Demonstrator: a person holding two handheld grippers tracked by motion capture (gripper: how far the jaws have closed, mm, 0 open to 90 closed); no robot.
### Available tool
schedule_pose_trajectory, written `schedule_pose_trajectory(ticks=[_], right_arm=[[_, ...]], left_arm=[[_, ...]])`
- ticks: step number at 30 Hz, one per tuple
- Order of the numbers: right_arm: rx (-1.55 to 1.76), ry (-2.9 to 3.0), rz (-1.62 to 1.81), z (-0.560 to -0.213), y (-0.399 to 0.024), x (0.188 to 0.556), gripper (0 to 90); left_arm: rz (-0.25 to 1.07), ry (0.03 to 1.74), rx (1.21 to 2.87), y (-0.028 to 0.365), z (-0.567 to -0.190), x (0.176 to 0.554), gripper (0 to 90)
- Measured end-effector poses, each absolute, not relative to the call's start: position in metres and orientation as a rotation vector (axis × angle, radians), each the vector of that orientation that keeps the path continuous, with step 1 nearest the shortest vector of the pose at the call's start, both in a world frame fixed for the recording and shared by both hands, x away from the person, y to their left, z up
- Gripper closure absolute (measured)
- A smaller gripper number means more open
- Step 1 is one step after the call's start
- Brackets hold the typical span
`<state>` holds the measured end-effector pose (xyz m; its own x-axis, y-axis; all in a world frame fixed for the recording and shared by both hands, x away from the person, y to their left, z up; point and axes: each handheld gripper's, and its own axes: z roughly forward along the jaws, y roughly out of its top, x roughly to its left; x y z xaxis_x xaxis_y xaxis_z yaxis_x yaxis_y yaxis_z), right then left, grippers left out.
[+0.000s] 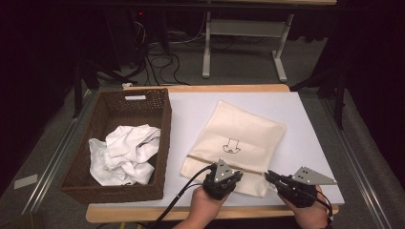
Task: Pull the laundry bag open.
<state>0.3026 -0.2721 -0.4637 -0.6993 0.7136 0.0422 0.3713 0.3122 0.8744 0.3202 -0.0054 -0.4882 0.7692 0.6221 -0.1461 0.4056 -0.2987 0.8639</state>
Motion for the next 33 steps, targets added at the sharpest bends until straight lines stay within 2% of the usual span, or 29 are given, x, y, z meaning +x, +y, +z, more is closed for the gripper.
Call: schedule_pose_trajectory(ticks=[3, 10, 13, 19, 33], right_arm=[[0.944, 2.255, 1.345, -0.464, -0.266, 0.3, 85.2], [0.926, 2.278, 1.308, -0.467, -0.261, 0.3, 85.2], [0.951, 2.264, 1.319, -0.466, -0.263, 0.301, 85.2], [1.0, 2.224, 1.327, -0.465, -0.274, 0.304, 85.2], [1.018, 2.212, 1.323, -0.465, -0.283, 0.305, 85.1]], left_arm=[[0.284, 0.768, 1.968, 0.001, -0.484, 0.317, 87.5], [0.24, 0.793, 1.92, 0.001, -0.501, 0.322, 87.5], [0.243, 0.789, 1.911, 0.005, -0.499, 0.324, 87.6], [0.243, 0.909, 1.858, 0.027, -0.498, 0.336, 87.6], [0.306, 0.922, 1.899, 0.033, -0.502, 0.338, 87.5]])
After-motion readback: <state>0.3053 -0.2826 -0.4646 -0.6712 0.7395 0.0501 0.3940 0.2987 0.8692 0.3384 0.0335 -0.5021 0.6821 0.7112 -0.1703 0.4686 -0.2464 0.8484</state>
